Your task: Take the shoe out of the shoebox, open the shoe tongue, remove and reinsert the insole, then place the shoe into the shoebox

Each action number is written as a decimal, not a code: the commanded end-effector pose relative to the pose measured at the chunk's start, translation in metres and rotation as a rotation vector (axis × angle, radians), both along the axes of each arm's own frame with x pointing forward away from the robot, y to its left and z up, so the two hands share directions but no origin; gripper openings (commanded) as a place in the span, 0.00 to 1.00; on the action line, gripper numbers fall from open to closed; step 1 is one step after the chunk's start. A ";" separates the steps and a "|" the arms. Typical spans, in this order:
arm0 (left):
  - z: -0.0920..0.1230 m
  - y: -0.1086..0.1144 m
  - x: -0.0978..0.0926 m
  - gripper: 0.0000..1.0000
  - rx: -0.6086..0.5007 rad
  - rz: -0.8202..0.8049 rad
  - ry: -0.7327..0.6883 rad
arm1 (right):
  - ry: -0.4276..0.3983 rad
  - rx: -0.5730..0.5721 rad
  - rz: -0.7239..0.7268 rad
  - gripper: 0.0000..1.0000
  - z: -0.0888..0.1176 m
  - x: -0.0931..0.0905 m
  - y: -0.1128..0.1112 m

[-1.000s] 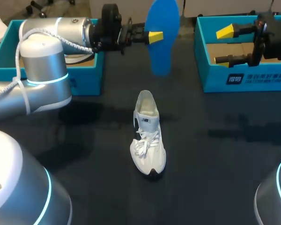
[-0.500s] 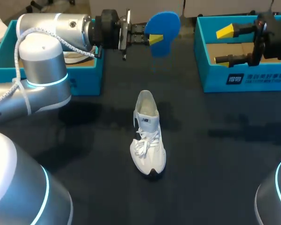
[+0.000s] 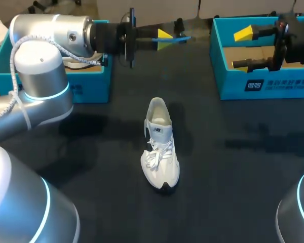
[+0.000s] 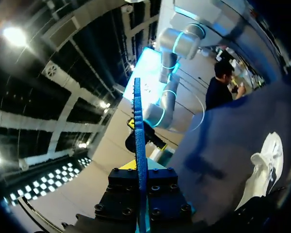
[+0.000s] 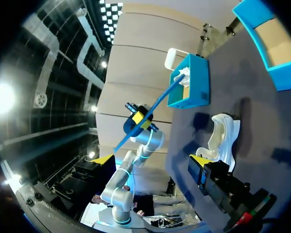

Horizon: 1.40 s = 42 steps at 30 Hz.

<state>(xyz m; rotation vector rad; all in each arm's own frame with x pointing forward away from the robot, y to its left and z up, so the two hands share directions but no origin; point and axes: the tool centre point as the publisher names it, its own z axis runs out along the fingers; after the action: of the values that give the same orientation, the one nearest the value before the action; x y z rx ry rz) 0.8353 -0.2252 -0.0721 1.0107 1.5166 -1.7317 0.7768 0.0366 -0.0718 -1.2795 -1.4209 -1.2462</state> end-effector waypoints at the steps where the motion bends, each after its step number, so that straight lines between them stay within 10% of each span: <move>1: 0.001 0.002 -0.006 0.00 -0.029 0.054 -0.456 | 0.000 -0.002 -0.002 1.00 -0.001 0.000 0.001; 42: -0.011 -0.014 -0.011 0.00 -0.011 0.085 -0.605 | -0.006 -0.007 -0.026 1.00 0.006 0.011 0.025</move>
<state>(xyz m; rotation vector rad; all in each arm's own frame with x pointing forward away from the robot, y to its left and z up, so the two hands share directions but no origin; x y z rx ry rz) 0.8233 -0.2310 -0.0805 1.3027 1.1401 -1.2159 0.7819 0.0542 -0.0653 -1.3066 -1.4180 -1.2743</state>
